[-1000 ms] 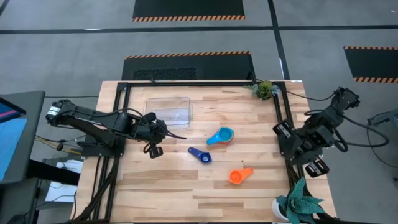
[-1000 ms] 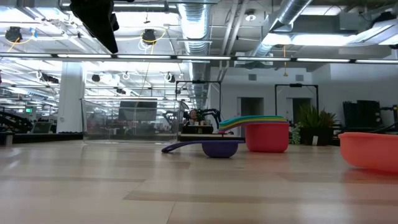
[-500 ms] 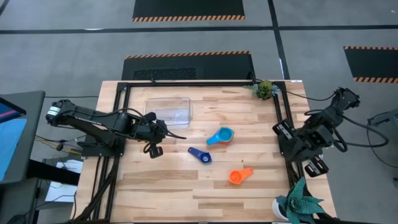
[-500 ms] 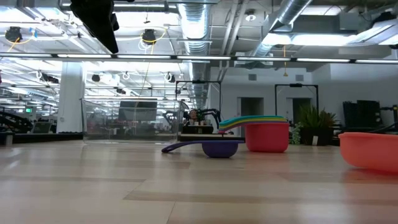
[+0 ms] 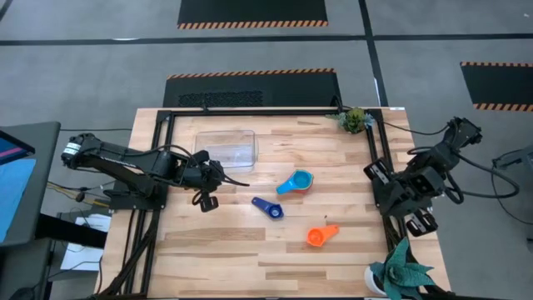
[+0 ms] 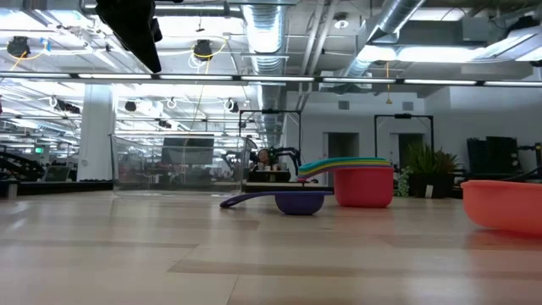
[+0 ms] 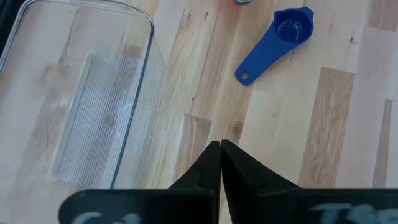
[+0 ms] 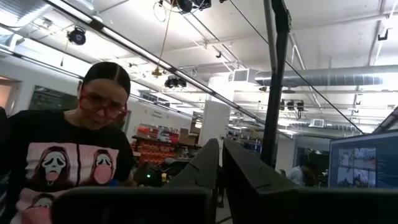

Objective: Nest measuring cups in basket
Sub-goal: Stack the orange measuring cup on top of the light blue measuring cup

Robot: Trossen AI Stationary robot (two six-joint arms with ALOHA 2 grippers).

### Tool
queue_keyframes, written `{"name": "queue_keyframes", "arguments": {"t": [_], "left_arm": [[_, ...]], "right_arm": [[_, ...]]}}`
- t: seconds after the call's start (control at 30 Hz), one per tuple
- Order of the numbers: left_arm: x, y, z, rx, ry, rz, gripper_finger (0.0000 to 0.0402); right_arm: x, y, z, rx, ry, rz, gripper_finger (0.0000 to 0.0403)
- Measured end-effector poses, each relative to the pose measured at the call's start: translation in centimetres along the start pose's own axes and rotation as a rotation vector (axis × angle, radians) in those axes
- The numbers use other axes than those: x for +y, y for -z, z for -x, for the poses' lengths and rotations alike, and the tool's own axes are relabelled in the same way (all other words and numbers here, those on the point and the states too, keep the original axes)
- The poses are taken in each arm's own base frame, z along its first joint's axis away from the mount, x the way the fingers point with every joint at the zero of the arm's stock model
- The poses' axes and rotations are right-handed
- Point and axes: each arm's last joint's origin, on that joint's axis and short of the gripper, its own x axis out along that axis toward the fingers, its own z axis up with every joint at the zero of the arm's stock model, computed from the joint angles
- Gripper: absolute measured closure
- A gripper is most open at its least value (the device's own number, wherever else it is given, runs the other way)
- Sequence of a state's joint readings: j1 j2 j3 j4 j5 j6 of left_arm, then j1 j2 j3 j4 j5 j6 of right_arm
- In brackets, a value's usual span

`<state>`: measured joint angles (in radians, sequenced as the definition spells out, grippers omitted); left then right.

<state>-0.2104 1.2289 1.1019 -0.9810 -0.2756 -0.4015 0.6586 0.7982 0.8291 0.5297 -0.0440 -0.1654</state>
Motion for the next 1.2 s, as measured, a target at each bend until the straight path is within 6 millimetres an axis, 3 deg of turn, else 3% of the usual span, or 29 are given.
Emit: {"name": "queue_keyframes", "arguments": {"t": [0.4,0.73,0.9,1.2], "left_arm": [[0.0,0.0,0.0,0.000,0.000,0.001,0.0402],[0.0,0.0,0.0,0.000,0.000,0.001,0.0401],[0.0,0.0,0.0,0.000,0.000,0.001,0.0401],[0.0,0.0,0.0,0.001,0.000,0.000,0.0401]], "right_arm": [[0.0,0.0,0.0,0.001,0.001,0.000,0.0332],[0.1,0.5,0.0,0.055,-0.008,-0.028,0.0286],[0.2,1.4,-0.1,0.123,-0.005,-0.069,0.0265],[0.0,3.8,-1.0,0.264,0.161,-0.132,0.0258]]}}
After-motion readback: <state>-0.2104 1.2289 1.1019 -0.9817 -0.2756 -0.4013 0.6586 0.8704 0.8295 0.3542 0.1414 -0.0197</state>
